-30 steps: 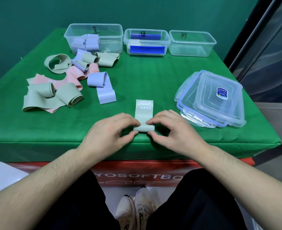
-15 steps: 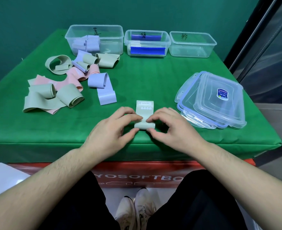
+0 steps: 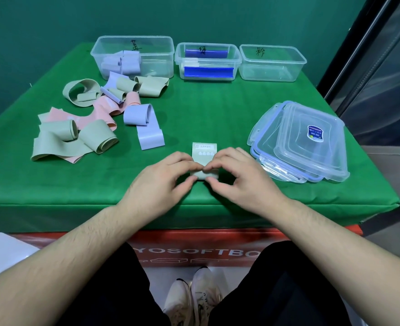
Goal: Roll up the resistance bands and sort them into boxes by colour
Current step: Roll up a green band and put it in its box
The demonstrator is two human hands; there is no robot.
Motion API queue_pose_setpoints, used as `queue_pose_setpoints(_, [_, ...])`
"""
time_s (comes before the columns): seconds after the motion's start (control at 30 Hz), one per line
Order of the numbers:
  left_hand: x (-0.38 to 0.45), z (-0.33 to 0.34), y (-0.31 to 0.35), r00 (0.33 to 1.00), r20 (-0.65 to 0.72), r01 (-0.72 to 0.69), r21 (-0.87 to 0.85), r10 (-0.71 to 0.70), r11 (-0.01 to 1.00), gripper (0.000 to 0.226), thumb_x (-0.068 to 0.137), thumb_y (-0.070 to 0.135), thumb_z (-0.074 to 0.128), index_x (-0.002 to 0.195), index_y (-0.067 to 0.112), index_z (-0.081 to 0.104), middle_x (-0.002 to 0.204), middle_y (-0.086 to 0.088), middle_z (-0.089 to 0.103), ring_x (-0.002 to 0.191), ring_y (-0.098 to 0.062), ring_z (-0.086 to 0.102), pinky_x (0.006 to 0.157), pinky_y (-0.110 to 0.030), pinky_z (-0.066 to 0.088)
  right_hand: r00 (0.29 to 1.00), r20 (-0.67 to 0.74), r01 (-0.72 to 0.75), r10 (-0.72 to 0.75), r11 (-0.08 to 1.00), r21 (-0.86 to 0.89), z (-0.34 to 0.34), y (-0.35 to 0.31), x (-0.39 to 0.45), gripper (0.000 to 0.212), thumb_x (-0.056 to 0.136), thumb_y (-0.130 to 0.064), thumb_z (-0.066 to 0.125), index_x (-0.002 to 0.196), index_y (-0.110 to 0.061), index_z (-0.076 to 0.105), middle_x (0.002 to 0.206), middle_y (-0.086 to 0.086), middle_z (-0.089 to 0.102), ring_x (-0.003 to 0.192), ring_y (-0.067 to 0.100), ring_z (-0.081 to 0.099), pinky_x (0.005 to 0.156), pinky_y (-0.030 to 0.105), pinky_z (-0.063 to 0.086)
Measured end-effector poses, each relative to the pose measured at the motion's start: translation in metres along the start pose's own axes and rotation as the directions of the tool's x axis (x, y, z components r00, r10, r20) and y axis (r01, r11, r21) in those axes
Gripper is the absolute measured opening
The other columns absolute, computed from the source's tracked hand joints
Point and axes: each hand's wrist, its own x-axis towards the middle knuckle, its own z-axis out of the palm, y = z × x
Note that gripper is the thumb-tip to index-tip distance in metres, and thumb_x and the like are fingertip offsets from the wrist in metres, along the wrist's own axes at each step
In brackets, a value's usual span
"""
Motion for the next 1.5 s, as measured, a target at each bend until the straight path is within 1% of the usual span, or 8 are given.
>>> queue_pose_setpoints(0.13, [0.000,0.001,0.002,1.000,0.016,0.017,-0.014,-0.017,1.000,0.028,0.087,0.024,0.071,0.115,0.026,0.067,0.116,0.014,0.058,0.075,0.022,0.044,0.068,-0.017,0.036,0.999,-0.011,-0.030,0.030,0.999,0.014,0.002,0.004,0.002,0.019,0.083,-0.025,0.072,0.102,-0.021,0.072,0.102,-0.011,0.061,0.094,0.017,0.057,0.088,0.038,0.047])
queue_pose_setpoints(0.33, [0.007,-0.001,-0.002,0.998,0.048,0.031,0.068,-0.034,0.997,0.029,0.087,0.031,0.068,0.116,0.029,0.064,0.115,0.018,0.057,0.090,-0.009,0.061,0.070,-0.035,0.054,0.999,-0.001,-0.040,0.040,0.998,-0.051,0.002,0.010,0.001,0.028,0.083,-0.036,0.068,0.110,-0.026,0.070,0.109,-0.013,0.060,0.094,0.014,0.049,0.088,0.035,0.044])
queue_pose_setpoints(0.4, [0.010,0.000,-0.003,0.998,0.052,0.033,0.093,-0.038,0.995,0.028,0.089,0.034,0.065,0.116,0.030,0.063,0.115,0.019,0.057,0.092,-0.012,0.062,0.070,-0.038,0.054,0.999,0.005,-0.035,0.035,0.997,-0.073,0.000,0.011,0.002,0.031,0.082,-0.039,0.066,0.110,-0.027,0.070,0.110,-0.013,0.058,0.095,0.014,0.047,0.088,0.035,0.042])
queue_pose_setpoints(0.67, [0.007,0.001,-0.001,0.998,0.011,0.067,0.044,-0.068,0.997,0.027,0.088,0.034,0.067,0.115,0.030,0.066,0.113,0.019,0.060,0.085,-0.006,0.059,0.069,-0.036,0.055,1.000,0.021,-0.021,0.022,0.997,-0.073,-0.001,0.006,0.004,0.024,0.083,-0.023,0.071,0.107,-0.024,0.070,0.106,-0.008,0.062,0.093,0.017,0.054,0.084,0.042,0.048])
queue_pose_setpoints(0.9, [-0.014,-0.004,0.009,1.000,0.001,0.001,0.034,-0.001,0.999,0.023,0.086,0.036,0.066,0.108,0.031,0.067,0.108,0.019,0.063,0.071,0.021,0.040,0.058,-0.018,0.040,1.000,-0.009,0.027,-0.027,0.998,-0.062,-0.005,-0.002,-0.022,0.024,0.084,-0.023,0.073,0.108,-0.023,0.071,0.106,-0.009,0.064,0.092,0.018,0.056,0.084,0.038,0.047])
queue_pose_setpoints(1.2, [-0.015,-0.005,0.015,0.998,0.042,0.036,0.083,-0.039,0.996,0.032,0.089,0.050,0.048,0.113,0.035,0.061,0.113,0.020,0.052,0.063,-0.004,0.038,0.053,-0.027,0.044,0.999,-0.030,-0.015,0.012,0.997,-0.077,-0.003,-0.003,-0.024,0.029,0.084,-0.034,0.067,0.111,-0.025,0.072,0.106,-0.009,0.059,0.093,0.016,0.049,0.084,0.030,0.042])
queue_pose_setpoints(1.37, [-0.014,-0.004,0.016,0.996,0.046,0.076,0.067,-0.079,0.995,0.031,0.090,0.046,0.053,0.117,0.033,0.062,0.115,0.020,0.049,0.069,-0.004,0.040,0.057,-0.030,0.048,1.000,-0.006,0.015,-0.016,0.995,-0.100,-0.005,-0.005,-0.023,0.024,0.082,-0.030,0.072,0.106,-0.024,0.069,0.104,-0.010,0.060,0.091,0.015,0.050,0.085,0.034,0.044])
queue_pose_setpoints(1.5, [-0.015,-0.002,0.017,0.999,0.005,0.049,0.039,-0.049,0.998,0.028,0.090,0.037,0.062,0.117,0.031,0.061,0.115,0.018,0.049,0.065,-0.004,0.039,0.054,-0.031,0.048,1.000,-0.012,-0.015,0.014,0.997,-0.073,-0.005,-0.004,-0.019,0.023,0.085,-0.033,0.066,0.106,-0.024,0.070,0.104,-0.010,0.062,0.091,0.016,0.053,0.086,0.036,0.045])
